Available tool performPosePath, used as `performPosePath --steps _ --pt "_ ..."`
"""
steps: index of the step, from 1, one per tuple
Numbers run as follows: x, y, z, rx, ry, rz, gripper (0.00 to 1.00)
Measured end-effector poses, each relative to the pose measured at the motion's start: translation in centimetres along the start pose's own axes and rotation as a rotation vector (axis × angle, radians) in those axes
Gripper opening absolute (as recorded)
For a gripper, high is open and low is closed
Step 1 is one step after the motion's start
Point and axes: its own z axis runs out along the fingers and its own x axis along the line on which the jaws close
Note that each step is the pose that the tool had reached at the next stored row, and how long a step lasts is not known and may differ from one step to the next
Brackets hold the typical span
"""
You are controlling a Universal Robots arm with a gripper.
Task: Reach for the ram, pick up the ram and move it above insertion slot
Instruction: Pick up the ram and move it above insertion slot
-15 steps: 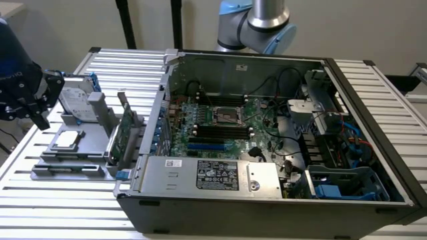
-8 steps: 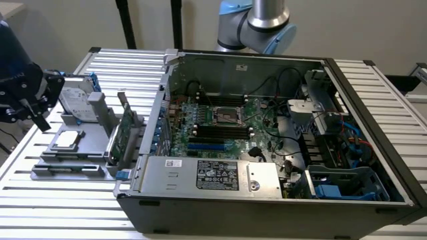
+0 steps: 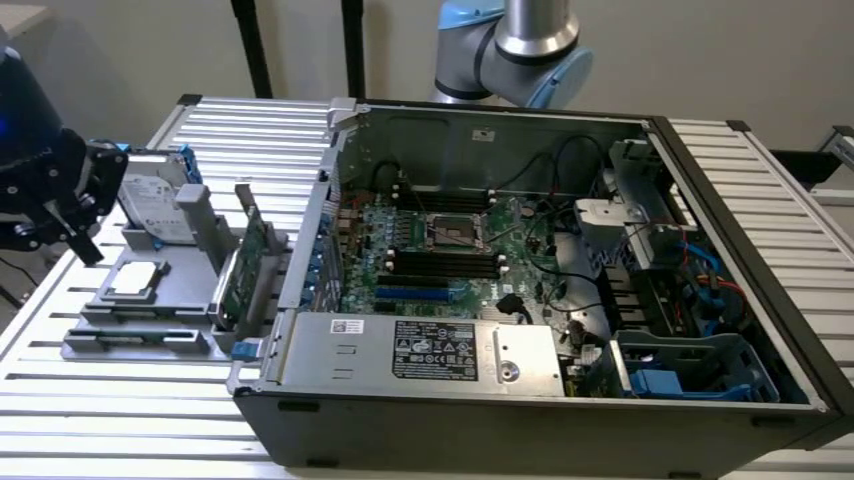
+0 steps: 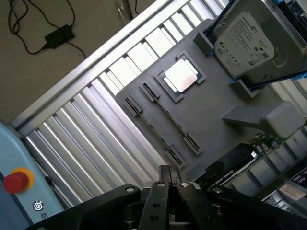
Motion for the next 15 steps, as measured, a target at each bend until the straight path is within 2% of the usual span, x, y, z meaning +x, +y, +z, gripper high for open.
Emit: performPosePath --steps 15 --pt "0.0 -0.01 0.59 -0.0022 0.0064 -0.272 0.11"
